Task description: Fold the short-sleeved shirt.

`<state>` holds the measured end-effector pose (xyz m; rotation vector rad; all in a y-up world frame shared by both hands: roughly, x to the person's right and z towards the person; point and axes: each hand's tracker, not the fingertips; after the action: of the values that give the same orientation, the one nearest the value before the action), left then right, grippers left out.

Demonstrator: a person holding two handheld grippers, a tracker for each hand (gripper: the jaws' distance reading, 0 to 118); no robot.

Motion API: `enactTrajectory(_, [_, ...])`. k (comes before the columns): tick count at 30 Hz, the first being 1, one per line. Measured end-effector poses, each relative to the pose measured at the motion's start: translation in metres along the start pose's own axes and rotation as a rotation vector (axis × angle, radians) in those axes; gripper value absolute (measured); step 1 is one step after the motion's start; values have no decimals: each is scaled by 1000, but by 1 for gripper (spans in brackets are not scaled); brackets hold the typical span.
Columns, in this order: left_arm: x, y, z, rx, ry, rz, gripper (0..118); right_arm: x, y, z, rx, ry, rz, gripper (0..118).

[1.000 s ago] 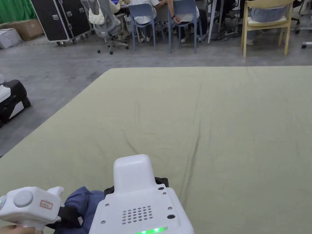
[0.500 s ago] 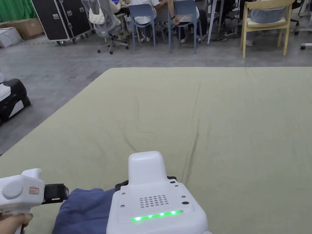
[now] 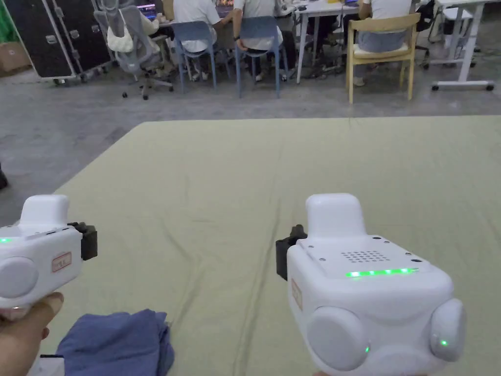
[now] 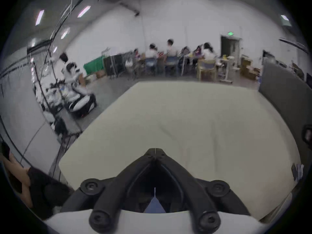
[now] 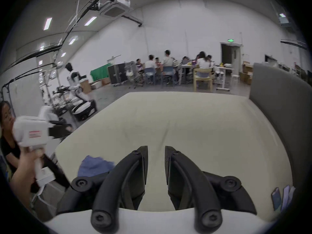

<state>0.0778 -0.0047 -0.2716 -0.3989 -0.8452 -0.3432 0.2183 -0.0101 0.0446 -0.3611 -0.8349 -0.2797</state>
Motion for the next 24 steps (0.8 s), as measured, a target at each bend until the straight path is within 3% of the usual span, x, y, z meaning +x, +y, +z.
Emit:
enactTrajectory(5, [111,11,37,167,-114,-15,0,94,14,20,78,-203,-22,26])
enactTrajectory(11, [231,23,49,226,-303,-11,0,185,19,60,136,-427,-7,28])
enactTrajectory(17, [294,36,74,231,-367,14,0,238,24,91,166,-453,-48,30])
enactTrajectory(24, [300,51,96,248,-343,31,0,229,33,96,228,-443,-2,33])
